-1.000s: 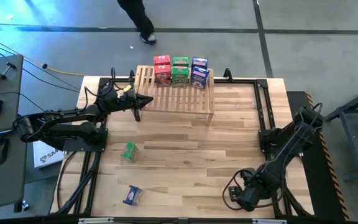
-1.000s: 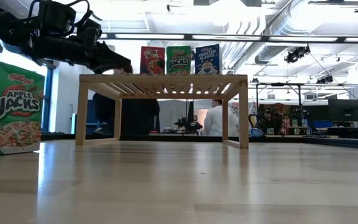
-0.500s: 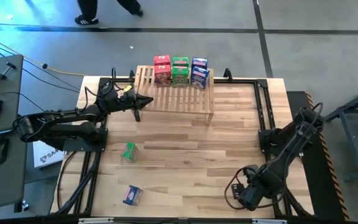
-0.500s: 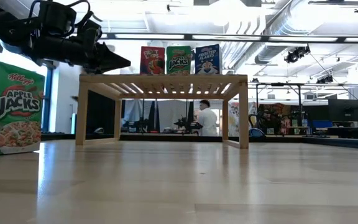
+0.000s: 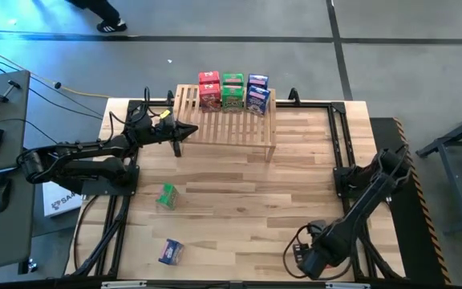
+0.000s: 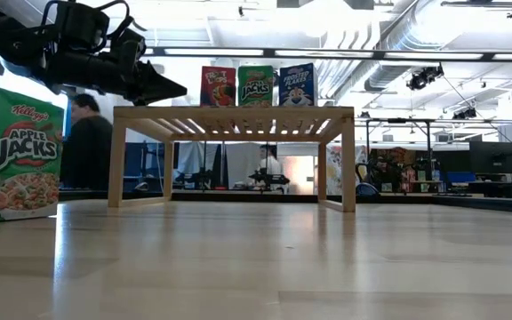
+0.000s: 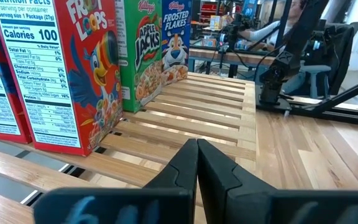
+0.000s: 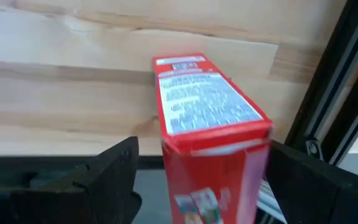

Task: Stack cereal on shelf
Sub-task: Put the red cereal box on the shelf aligned with the other red cereal boxes

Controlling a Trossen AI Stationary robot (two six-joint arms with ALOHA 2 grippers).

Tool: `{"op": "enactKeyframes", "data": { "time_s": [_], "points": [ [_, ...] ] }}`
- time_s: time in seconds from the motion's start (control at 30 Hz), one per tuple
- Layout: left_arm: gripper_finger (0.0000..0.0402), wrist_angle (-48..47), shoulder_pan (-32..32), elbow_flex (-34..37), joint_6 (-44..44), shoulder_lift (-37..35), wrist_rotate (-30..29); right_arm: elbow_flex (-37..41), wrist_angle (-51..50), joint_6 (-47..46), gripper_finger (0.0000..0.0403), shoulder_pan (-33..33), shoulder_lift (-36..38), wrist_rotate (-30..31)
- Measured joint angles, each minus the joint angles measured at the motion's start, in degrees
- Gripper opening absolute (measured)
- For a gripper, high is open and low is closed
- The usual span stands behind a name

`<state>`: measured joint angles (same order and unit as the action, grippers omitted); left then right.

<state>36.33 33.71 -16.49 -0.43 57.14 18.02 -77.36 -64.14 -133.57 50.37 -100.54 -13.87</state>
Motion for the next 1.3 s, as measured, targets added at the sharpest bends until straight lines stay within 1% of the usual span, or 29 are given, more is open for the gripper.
{"op": "enactKeyframes", "data": {
  "time_s": [0.13,0.27,0.5,0.7,0.8,0.93,1.13,1.3],
  "points": [
    [0.0000,0.0,0.0,0.0,-0.6,0.0,0.0,0.0,0.7,0.1,0.0304,0.0,-1.9,0.2],
    [0.0000,0.0,0.0,0.0,-0.6,0.0,0.0,0.0,1.4,0.9,0.0282,-0.2,-2.2,0.4],
    [0.0000,0.0,0.0,0.0,-0.9,0.0,0.0,0.0,1.1,5.1,0.0214,-1.8,-2.2,1.2],
    [0.0000,0.0,0.0,0.0,-0.9,0.0,0.0,-0.2,1.0,13.3,0.0156,-5.5,-1.6,1.8],
    [0.0000,0.0,0.0,0.0,-0.9,0.0,0.0,-0.2,0.8,18.9,0.0142,-8.6,-0.2,3.5],
    [0.0000,0.5,0.0,0.0,-0.8,0.0,0.0,-0.2,0.8,28.9,0.0140,-14.0,2.1,7.5],
    [0.0000,0.9,0.0,0.0,-0.5,0.0,0.0,-0.3,2.6,49.6,0.0142,-24.8,3.8,11.0],
    [0.0000,1.3,0.0,0.0,-0.5,0.0,0.0,-0.3,11.0,69.4,0.0142,-34.3,3.5,13.7]
  ]
}}
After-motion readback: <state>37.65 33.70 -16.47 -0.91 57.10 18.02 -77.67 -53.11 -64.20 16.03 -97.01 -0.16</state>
